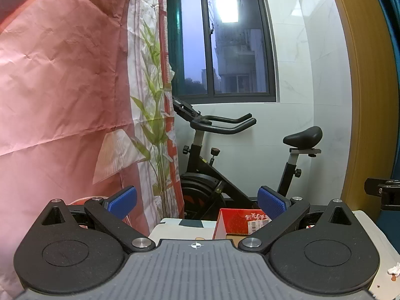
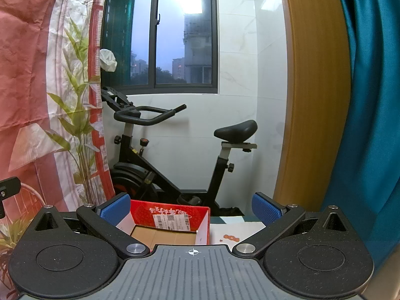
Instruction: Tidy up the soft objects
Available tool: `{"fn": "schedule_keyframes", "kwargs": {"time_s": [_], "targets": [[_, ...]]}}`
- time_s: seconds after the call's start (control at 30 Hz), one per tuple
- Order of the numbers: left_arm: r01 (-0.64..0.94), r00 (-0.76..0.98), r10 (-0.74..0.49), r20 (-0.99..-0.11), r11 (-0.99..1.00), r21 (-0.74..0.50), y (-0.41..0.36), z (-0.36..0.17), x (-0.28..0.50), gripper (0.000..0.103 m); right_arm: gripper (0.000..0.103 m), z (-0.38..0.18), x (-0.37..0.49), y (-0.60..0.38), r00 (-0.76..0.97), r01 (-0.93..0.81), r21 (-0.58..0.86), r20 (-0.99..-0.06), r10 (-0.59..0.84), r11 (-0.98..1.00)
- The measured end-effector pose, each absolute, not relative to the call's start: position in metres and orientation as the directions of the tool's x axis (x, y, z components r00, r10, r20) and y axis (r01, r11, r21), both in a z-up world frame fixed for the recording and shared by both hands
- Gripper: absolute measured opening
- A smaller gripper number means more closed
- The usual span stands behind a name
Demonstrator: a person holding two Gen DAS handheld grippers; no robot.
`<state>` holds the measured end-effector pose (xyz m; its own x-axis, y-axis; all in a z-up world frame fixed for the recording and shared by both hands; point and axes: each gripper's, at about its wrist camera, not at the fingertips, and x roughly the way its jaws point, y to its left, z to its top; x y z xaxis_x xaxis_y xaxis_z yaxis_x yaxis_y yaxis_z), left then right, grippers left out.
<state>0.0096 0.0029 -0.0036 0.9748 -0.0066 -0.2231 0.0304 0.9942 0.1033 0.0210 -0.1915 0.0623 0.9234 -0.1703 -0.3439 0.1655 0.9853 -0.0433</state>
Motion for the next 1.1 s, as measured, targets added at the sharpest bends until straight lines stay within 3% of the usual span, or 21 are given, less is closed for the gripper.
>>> {"fn": "schedule_keyframes", "kwargs": {"time_s": [1.1], "targets": [[0.044,0.970,-0.019,-0.244,0.994,0.097,0.0041,-0.0057,0.0145,0.103,0.103,0.0607,0.0239,-0.1889,0.920,0.162,-0.052,-0.353,-0.170,0.985]]}}
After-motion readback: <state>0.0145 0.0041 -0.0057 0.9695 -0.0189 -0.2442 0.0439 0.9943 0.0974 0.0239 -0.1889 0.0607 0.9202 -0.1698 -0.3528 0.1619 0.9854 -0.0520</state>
